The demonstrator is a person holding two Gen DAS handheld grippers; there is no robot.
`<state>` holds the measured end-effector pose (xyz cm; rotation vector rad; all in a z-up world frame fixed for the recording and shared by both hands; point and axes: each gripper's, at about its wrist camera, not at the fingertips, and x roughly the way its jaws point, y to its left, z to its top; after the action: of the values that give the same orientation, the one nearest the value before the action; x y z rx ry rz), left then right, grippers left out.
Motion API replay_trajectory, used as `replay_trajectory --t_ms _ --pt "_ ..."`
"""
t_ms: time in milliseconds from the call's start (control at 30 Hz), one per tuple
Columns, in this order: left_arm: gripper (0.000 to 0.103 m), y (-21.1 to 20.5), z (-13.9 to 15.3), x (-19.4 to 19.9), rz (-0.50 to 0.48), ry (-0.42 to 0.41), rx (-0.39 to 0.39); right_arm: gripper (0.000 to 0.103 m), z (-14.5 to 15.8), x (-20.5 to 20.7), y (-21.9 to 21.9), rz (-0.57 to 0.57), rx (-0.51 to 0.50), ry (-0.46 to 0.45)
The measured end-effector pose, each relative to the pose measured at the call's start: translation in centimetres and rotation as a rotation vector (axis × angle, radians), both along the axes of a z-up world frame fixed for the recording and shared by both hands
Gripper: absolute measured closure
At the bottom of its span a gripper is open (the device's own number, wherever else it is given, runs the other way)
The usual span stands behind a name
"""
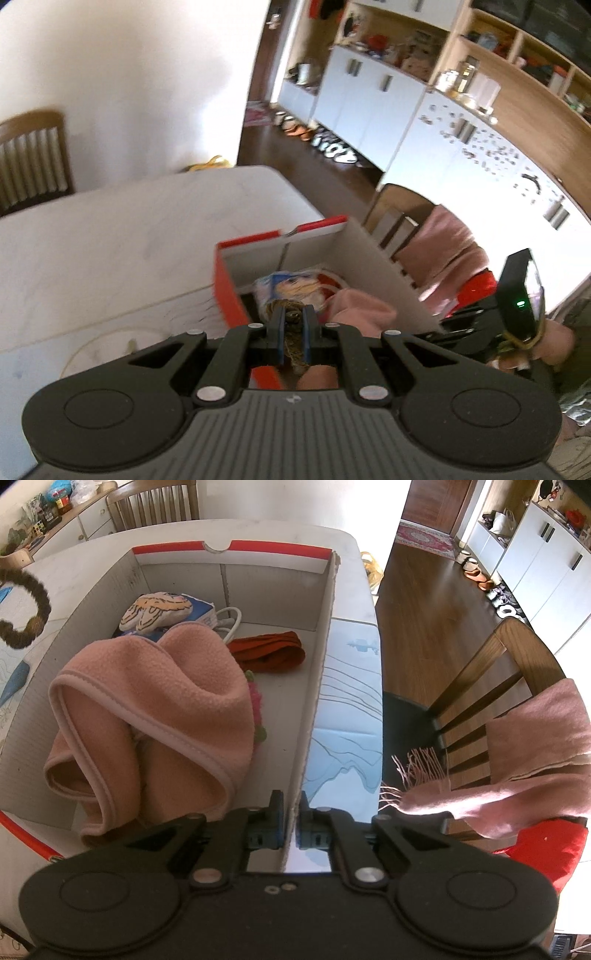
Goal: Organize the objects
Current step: 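Carry the bracelet with the left gripper over the box onto the pink towel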
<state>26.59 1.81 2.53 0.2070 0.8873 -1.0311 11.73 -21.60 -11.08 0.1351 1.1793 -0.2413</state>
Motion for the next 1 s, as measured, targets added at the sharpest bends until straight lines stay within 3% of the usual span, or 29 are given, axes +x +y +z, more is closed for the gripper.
replay_trajectory --t_ms 433,667,1000 --pt "0.095 -7.8 1.5 -3.7 -0.200 -0.016 -0.051 0.098 0.1 0.0 0.1 -0.002 0.002 -0.003" --pt "0.095 -10.3 -1.7 -4.1 -0.235 0.031 -0.032 0.098 0.1 -0.1 0.0 -0.005 0.007 -0.007" --pt "0.095 -9.8 -8.0 -3.1 -0.187 0.077 0.120 0.098 0.2 -0.1 0.0 -0.002 0.007 -0.007"
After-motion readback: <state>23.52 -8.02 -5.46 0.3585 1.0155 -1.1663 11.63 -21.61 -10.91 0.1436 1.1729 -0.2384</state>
